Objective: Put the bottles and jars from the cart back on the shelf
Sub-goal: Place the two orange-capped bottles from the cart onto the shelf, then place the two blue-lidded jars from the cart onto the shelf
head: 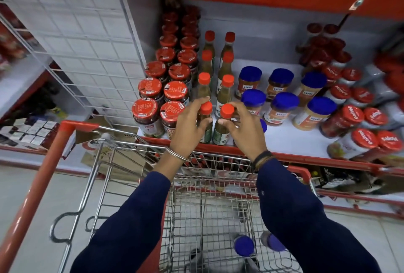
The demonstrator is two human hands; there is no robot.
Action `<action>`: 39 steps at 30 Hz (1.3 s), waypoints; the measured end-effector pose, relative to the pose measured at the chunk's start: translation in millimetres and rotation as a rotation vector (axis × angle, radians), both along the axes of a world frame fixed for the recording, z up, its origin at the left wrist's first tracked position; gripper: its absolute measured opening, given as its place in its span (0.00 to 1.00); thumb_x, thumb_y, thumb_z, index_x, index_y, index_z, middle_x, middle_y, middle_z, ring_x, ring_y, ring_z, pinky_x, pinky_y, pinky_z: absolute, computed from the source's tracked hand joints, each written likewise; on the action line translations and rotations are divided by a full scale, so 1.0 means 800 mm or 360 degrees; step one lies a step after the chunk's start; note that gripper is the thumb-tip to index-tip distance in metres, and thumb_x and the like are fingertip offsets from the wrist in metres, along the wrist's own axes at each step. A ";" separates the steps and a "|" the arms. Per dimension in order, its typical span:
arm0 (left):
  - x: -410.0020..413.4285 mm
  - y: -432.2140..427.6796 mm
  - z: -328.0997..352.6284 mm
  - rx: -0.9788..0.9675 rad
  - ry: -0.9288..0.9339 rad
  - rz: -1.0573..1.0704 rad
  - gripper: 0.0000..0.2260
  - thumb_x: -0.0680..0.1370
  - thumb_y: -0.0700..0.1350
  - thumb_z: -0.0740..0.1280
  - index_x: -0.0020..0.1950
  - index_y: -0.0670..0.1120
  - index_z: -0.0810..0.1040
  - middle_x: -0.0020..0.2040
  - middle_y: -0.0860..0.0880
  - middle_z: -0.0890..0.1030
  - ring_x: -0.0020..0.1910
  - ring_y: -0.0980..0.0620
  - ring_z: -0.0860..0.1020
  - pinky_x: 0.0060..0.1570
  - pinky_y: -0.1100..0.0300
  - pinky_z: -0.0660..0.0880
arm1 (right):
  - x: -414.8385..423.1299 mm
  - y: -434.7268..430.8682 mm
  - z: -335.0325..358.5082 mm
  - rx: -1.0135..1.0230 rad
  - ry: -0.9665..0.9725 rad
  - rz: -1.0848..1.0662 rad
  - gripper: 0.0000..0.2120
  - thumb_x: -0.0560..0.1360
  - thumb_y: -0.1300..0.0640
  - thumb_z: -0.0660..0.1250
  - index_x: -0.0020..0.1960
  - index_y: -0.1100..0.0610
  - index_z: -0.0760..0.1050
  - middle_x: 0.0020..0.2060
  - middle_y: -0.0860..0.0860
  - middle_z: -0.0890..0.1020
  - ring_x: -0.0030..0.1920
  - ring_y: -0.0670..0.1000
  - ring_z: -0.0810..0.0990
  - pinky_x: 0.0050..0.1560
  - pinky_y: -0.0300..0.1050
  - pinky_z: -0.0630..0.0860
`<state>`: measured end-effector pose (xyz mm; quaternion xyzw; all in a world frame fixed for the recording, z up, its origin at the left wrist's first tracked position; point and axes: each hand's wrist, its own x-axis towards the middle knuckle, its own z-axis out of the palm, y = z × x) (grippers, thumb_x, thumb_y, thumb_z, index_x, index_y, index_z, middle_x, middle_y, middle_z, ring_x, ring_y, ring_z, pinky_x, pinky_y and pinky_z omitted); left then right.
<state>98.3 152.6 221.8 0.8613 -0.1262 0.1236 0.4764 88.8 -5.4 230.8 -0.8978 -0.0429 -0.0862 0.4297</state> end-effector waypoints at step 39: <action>-0.271 -0.228 -0.365 0.1276 0.1558 -0.0403 0.28 0.72 0.38 0.68 0.68 0.41 0.57 0.66 0.39 0.66 0.63 0.38 0.69 0.54 0.46 0.77 | -0.237 -0.220 -0.362 -0.1319 0.1557 0.0602 0.31 0.69 0.70 0.65 0.69 0.59 0.59 0.66 0.56 0.67 0.66 0.61 0.67 0.54 0.55 0.75</action>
